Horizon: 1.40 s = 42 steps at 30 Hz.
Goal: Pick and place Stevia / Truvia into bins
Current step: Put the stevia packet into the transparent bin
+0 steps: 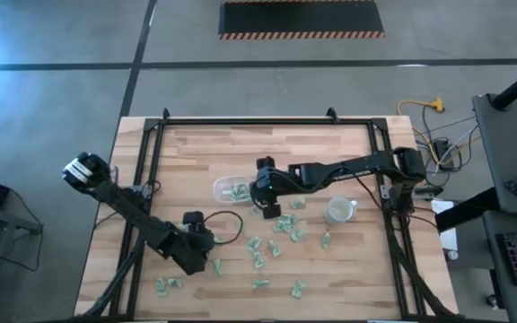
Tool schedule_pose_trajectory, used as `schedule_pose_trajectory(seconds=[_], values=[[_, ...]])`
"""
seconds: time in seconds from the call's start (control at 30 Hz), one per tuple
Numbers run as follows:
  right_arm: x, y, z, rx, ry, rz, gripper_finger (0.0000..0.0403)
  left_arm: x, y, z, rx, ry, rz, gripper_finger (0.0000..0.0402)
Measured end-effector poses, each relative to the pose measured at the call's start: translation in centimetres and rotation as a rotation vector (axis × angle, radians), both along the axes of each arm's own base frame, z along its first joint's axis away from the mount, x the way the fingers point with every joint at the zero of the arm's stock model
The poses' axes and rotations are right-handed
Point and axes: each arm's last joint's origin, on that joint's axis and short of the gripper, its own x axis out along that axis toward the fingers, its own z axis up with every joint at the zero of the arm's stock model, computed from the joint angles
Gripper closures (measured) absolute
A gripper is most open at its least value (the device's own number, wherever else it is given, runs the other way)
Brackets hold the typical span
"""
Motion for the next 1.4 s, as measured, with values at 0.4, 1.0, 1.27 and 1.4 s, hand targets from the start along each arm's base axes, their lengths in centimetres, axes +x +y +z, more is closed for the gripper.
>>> schedule_pose_trajectory(seconds=[0.4, 1.0, 1.27, 1.4], values=[[-3.3, 6.5, 1.2, 0.048, 0.162, 0.088, 0.0263, 0.7, 0.6, -1.2, 0.014, 0.067, 0.017, 0.0288], [-9.8, 15.9, -2.4, 0.177, 0.402, -0.038, 0.0291, 1.0, 1.3, 3.2, 0.110, -0.067, -0.061, 0.0401], [-12.7, 16.7, -3.5, 0.118, 0.485, -0.233, 0.0305, 1.3, 4.1, 6.4, 0.467, -0.247, 0.044, 0.0401], [-13.6, 16.7, -3.8, 0.101, 0.506, -0.326, 0.0311, 2.3, 6.4, 6.8, 0.496, -0.242, 0.139, 0.0401]])
